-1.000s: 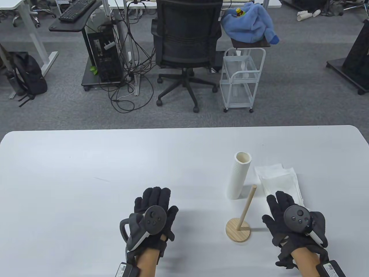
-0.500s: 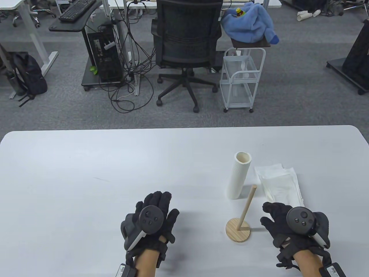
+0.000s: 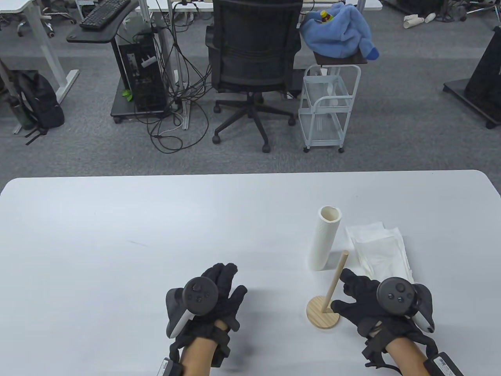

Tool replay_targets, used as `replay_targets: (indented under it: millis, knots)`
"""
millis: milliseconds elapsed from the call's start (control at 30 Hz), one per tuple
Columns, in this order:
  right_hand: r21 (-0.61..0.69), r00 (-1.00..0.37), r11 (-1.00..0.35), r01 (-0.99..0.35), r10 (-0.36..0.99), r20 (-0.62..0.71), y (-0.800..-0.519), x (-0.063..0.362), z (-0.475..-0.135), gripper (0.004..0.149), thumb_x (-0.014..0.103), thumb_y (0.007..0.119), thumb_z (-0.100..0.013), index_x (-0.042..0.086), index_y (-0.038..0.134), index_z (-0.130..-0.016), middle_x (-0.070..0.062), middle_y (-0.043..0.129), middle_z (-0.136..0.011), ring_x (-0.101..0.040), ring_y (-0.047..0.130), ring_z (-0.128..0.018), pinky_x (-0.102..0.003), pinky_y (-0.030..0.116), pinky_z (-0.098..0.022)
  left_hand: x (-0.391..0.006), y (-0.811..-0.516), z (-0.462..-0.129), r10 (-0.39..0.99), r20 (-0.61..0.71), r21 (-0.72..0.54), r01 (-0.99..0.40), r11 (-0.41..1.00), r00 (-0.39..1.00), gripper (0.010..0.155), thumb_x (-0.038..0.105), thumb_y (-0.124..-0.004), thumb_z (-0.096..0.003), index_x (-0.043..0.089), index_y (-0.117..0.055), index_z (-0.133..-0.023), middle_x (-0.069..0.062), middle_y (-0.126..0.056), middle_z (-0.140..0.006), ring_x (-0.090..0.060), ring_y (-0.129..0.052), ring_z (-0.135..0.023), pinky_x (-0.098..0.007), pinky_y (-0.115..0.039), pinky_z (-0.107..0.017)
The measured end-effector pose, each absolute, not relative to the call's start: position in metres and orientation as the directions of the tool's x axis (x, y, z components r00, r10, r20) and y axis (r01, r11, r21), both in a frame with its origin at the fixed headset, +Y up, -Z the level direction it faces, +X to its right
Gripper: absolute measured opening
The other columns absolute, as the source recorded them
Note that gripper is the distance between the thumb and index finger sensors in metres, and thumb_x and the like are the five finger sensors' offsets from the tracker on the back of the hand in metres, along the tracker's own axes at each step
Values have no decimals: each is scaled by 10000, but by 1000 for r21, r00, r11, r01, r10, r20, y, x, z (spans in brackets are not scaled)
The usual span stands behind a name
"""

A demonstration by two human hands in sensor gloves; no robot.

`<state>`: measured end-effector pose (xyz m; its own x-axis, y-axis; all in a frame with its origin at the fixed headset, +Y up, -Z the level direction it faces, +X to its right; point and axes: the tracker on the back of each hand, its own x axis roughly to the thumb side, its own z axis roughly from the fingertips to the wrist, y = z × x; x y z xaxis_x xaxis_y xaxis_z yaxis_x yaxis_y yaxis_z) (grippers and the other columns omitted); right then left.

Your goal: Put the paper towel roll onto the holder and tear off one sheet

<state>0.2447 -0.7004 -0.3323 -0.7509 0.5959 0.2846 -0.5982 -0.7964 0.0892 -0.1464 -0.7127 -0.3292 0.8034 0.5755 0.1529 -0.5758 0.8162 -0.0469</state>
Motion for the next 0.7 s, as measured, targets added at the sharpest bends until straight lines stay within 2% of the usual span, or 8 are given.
replay_targets:
  millis: [100, 200, 300, 467, 700]
  knots:
    - [19, -759, -803, -595, 570, 314, -698, 237, -335, 785, 574, 853, -427, 179, 527, -1021, -114, 750, -826, -313, 826, -643, -472, 676, -521, -149, -711, -327, 587, 157, -41, -588, 808, 794, 652, 496, -721, -494, 244, -517, -1059, -85, -448, -1101, -431, -483, -1038, -691, -368, -724]
    - [23, -755, -802, -598, 572, 320, -700, 232, -338, 735, 560, 848, -436, 181, 570, -1000, -95, 782, -776, -291, 844, -598, -463, 692, -498, -151, -711, -327, 595, 150, -33, -597, 802, 790, 652, 496, -722, -493, 240, -521, -1058, -89, -450, -1100, -435, -485, -1035, -691, -370, -722]
    - [19, -723, -770, -638, 607, 331, -703, 229, -339, 659, 519, 850, -448, 182, 627, -968, -91, 815, -723, -286, 861, -552, -465, 703, -471, -153, -712, -328, 599, 142, -39, -600, 799, 788, 651, 497, -723, -493, 242, -522, -1057, -89, -448, -1100, -437, -482, -1034, -691, -369, -721]
    - [-53, -715, -764, -643, 574, 400, -698, 230, -337, 523, 441, 841, -469, 190, 719, -911, -85, 868, -656, -283, 895, -492, -465, 728, -437, -152, -712, -329, 603, 141, -50, -602, 797, 785, 653, 498, -722, -494, 241, -518, -1059, -92, -442, -1101, -439, -475, -1036, -692, -365, -722]
    - [-57, -695, -753, -656, 572, 436, -694, 224, -339, 489, 410, 847, -468, 180, 748, -889, -101, 880, -635, -299, 899, -477, -477, 727, -428, -155, -714, -328, 616, 116, -45, -616, 787, 779, 657, 498, -729, -492, 239, -519, -1057, -95, -440, -1099, -443, -477, -1031, -686, -374, -721]
